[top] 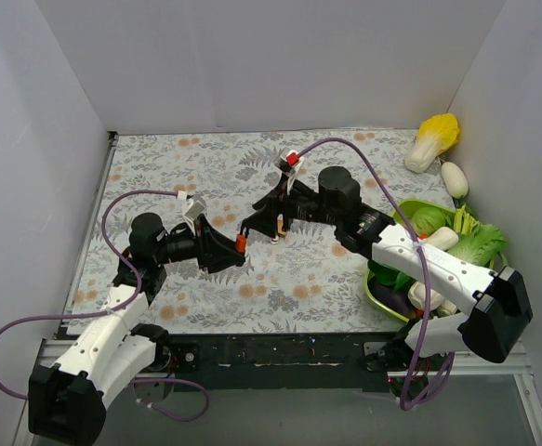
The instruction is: Unlock with the key
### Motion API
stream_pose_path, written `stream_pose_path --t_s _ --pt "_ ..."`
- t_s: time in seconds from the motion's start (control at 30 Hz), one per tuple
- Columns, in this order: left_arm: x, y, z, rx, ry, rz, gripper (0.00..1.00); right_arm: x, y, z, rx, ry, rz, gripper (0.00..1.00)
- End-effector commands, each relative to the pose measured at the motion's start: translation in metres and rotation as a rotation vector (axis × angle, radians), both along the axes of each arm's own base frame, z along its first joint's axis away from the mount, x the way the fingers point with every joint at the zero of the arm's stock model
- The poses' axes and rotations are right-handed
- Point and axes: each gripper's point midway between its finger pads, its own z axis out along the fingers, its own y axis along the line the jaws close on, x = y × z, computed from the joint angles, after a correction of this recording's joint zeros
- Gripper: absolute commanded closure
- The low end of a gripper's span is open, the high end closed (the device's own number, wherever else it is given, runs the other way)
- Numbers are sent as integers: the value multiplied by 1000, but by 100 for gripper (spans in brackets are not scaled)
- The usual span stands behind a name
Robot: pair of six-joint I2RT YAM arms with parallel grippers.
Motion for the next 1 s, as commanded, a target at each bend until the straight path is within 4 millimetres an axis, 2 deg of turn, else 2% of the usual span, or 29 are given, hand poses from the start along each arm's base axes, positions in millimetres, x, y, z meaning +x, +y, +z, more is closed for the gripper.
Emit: stream_pose_path --t_s 0.0,0.13,0.23,0.3,0.33,0.4,0.43,0.53,0.6,0.73,0.9,0.97 --pt "11 3 9 12 -65 72 100 10 6 -2 -28 6 -97 34" --pt "12 3 9 16 -73 70 100 -1 19 -11 -52 6 -62 34" --pt "8 3 11 10 -81 53 100 2 17 -25 -87 13 -81 36" --pt "4 2 15 -2 -89 36 100 8 11 -26 -82 -15 -108 36" --pt "0 1 15 -9 -87 14 100 8 6 -40 -100 -3 -113 36" --pt "-4 0 17 -24 -82 -13 100 21 -6 -46 -93 10 -150 37" --pt "-7 -1 17 -29 -78 -31 100 24 -13 -57 -101 38 -162 37" --pt "-9 -2 16 -32 -75 -45 100 42 -31 -60 -63 78 -198 37" --pt "-9 -2 16 -31 -73 -48 100 45 -33 -64 -67 87 -203 37" --pt "-2 -1 13 -16 -69 -2 100 42 -31 -48 -40 90 -183 37" --pt "30 9 -3 77 -62 187 100 32 -43 -19 44 174 -246 34" --pt "36 10 -5 100 -61 215 100 26 -41 -6 124 242 -242 33"
